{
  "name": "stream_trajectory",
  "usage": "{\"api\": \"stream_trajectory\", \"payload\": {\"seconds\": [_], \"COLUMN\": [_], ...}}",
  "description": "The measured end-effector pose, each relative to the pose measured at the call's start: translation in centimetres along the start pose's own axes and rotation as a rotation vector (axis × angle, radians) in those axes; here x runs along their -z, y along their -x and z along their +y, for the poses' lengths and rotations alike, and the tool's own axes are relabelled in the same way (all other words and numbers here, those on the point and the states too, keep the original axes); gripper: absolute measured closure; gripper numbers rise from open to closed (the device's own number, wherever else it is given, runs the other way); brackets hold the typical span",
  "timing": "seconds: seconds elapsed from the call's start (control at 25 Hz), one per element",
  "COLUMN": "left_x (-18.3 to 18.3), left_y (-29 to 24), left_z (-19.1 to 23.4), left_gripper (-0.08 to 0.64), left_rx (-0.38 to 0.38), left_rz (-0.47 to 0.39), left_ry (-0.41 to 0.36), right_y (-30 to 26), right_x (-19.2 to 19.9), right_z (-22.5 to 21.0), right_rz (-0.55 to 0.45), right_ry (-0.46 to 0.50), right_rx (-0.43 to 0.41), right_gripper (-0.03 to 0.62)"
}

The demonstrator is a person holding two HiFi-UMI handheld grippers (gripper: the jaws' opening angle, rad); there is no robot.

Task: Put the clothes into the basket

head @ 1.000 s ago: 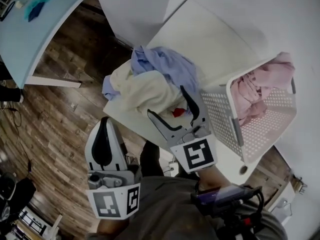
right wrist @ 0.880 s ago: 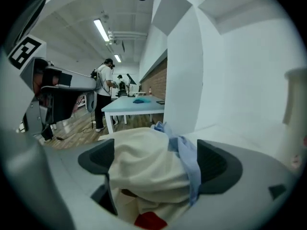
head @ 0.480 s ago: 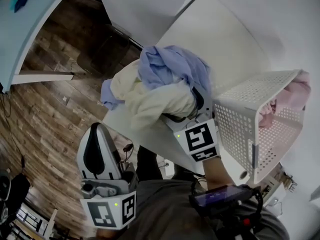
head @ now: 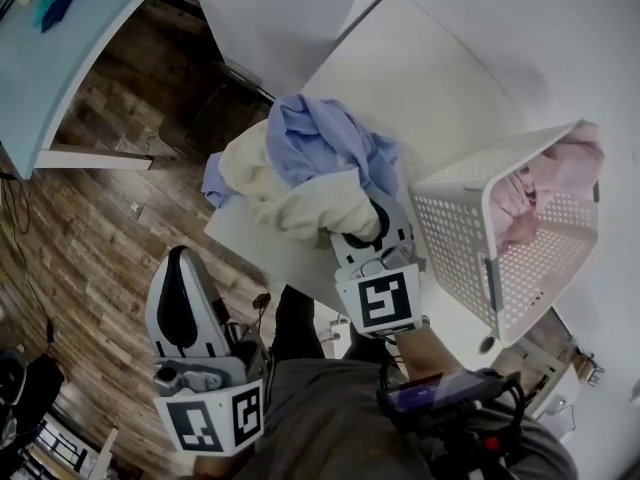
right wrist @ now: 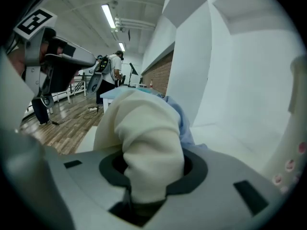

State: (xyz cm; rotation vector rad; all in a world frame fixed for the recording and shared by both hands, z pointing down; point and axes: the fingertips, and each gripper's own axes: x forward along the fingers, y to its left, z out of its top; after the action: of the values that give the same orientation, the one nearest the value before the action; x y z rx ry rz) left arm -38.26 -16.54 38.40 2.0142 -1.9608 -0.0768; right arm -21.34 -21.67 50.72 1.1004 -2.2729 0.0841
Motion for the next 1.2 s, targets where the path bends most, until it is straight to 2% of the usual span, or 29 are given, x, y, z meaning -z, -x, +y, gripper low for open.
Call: {"api": "stream_trajectory", "payload": {"seconds": [0.16,0.28,0.44,0.56,0.72,0.84,1.04,1.2], "left_x": [-2.5,-5.2,-8.9,-11.5,-14.8,-15.8,-15.4,-14.3], "left_y": [2.1,3.5,4.2,4.6,3.6,3.8,4.3,4.4], "left_z": [-1.2,-3.0,-7.0,-10.7,-16.8,-21.2,-28.2,-32.2], "left_gripper": [0.552,0.552,0.552,0.552,0.552,0.552,0.552,0.552], "left_rx": [0.001,0.030,0.114,0.199,0.361,0.459,0.597,0.668], "left_rz": [-0.040,-0.093,-0.164,-0.197,-0.277,-0.302,-0.298,-0.266], "left_ry": [-0.033,-0.037,-0.045,-0.041,-0.039,-0.038,-0.047,-0.061], "right_y": [3.4,6.8,12.1,16.6,22.5,27.4,35.1,39.2], "right_x": [-4.5,-8.7,-13.9,-16.6,-18.8,-19.0,-15.9,-12.3], "right_z": [1.1,1.2,-0.5,-2.8,-8.2,-12.2,-18.7,-22.2], "right_rz": [-0.127,-0.215,-0.333,-0.394,-0.475,-0.518,-0.510,-0.466], "right_ry": [-0.032,-0.064,-0.102,-0.124,-0.129,-0.139,-0.177,-0.205], "right_rx": [-0.022,-0.047,-0.042,-0.006,0.140,0.259,0.459,0.582], "right_gripper": [0.442,0.443,0.445,0.445,0.445,0.445,0.445,0.443]}}
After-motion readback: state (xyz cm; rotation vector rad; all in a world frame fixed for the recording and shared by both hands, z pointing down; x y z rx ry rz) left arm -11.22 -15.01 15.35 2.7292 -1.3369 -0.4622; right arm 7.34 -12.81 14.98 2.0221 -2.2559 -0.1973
